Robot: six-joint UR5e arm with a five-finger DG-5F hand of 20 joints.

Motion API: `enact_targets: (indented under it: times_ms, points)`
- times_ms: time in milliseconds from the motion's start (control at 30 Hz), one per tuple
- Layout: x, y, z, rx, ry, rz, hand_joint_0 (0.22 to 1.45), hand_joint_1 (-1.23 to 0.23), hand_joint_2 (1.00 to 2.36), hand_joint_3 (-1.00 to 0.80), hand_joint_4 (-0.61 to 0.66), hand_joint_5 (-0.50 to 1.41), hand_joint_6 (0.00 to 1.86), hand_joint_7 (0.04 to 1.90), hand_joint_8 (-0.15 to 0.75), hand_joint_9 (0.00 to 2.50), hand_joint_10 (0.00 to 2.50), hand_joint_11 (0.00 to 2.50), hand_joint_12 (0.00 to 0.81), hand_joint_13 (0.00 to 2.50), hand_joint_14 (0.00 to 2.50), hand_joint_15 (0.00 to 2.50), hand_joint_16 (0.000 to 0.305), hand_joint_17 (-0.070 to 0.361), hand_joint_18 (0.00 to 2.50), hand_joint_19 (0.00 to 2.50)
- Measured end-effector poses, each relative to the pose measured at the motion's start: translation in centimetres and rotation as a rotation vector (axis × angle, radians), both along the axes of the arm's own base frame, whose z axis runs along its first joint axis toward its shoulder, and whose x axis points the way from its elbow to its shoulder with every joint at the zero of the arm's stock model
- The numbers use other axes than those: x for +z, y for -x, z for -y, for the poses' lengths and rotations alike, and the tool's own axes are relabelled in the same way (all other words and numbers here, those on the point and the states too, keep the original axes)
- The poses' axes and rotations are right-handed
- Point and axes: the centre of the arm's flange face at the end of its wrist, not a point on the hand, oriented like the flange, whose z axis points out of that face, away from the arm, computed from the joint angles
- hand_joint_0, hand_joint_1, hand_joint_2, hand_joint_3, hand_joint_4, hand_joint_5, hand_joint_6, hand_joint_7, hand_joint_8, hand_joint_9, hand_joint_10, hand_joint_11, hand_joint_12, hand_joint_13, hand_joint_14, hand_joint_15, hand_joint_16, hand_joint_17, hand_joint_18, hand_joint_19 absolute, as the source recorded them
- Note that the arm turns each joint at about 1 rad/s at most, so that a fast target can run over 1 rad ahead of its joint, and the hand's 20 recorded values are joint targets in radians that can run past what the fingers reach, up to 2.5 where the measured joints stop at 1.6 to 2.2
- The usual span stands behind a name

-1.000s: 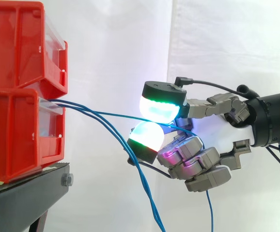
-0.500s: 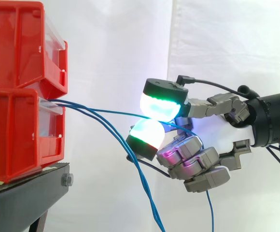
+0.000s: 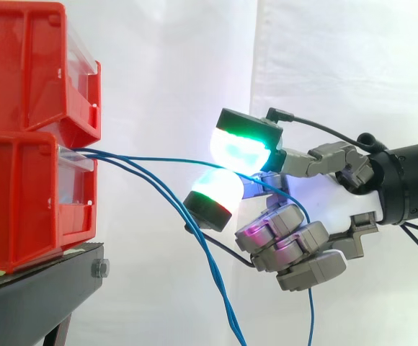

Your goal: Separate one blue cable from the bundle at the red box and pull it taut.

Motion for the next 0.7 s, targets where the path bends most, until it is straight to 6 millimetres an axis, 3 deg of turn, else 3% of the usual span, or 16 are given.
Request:
enact_targets:
  times_ms: [100, 400, 700]
  points:
    - [-0.2, 0.1, 0.0, -0.001, -0.008, -0.004, 0.84, -0.77, 1.00, -0.50, -0.42, -0.21, 0.92, 1.40, 0.308, 0.43, 2.50, 1.35, 0.351, 0.64, 2.50, 1.32, 0.037, 0.083, 1.11, 1.72]
    - [-1.9, 0.5, 0.1, 0.003, -0.035, 0.000, 0.84, -0.78, 1.00, -0.50, -0.44, -0.20, 0.93, 1.40, 0.302, 0.46, 2.50, 1.39, 0.346, 0.65, 2.50, 1.36, 0.037, 0.083, 1.11, 1.72]
    - [-2.1, 0.6, 0.2, 0.033, -0.025, 0.011, 0.84, -0.77, 1.00, -0.50, -0.38, -0.20, 0.93, 1.42, 0.308, 0.46, 2.50, 1.41, 0.351, 0.64, 2.50, 1.33, 0.036, 0.082, 1.10, 1.73]
